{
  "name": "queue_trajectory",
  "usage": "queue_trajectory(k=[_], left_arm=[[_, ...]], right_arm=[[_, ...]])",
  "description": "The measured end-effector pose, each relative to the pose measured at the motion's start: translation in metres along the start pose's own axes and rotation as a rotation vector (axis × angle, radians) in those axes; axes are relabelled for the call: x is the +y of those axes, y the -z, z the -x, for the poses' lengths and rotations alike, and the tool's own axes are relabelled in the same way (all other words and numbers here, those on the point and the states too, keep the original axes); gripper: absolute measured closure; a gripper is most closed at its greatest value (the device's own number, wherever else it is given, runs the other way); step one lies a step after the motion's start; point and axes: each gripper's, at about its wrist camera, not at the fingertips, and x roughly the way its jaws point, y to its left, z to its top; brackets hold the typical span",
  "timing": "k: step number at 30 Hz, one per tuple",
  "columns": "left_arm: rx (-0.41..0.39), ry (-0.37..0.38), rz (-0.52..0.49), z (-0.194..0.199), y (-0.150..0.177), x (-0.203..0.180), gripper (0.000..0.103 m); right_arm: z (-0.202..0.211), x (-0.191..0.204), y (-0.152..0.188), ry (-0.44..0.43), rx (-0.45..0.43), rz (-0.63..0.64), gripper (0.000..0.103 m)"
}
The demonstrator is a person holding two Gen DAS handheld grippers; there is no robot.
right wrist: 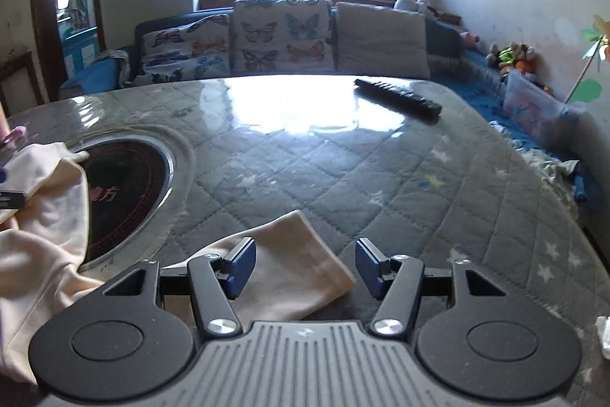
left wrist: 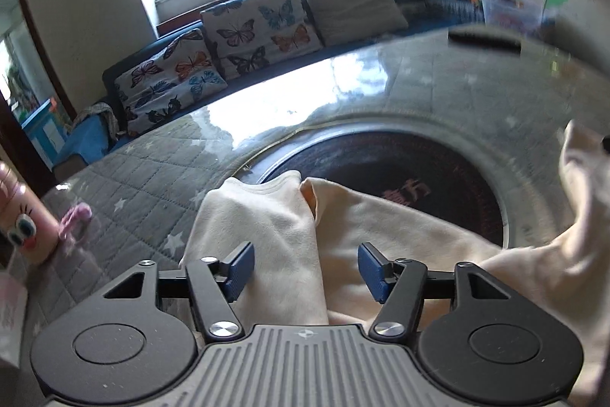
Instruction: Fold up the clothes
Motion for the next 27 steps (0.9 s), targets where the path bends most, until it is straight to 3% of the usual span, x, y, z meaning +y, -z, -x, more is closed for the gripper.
queue_trajectory(k=[2, 4, 7, 14, 19, 22, 27], left_arm=[[0.019, -0.028, -0.033, -0.01, 0.0, -0.003, 0.054], [0.034, -0.046, -0.04, -0.017, 0.001, -0.001, 0.08], [0.02, -0.053, -0.001, -0.013, 0.001, 0.011, 0.096], [-0.117, -0.097, 0.172, 0.044, -0.002, 0.065, 0.102], [-0.149, -0.177, 0.279, 0.076, 0.014, 0.104, 0.103], [-0.138, -0.139, 0.296, 0.084, 0.02, 0.11, 0.103], [-0.122, -0.039, 0.217, 0.075, 0.017, 0.074, 0.098]], right_arm=[[0.0, 0.006, 0.003, -0.03, -0.002, 0.018, 0.043], [0.001, 0.015, 0.002, -0.066, -0.005, 0.039, 0.043], [-0.002, 0.029, 0.003, -0.114, -0.005, 0.088, 0.041], [-0.014, 0.057, 0.008, -0.165, 0.03, 0.16, 0.038], [-0.017, 0.065, 0.012, -0.166, 0.046, 0.177, 0.038], [-0.017, 0.067, 0.013, -0.161, 0.047, 0.183, 0.038], [-0.018, 0.068, 0.013, -0.152, 0.058, 0.187, 0.036]])
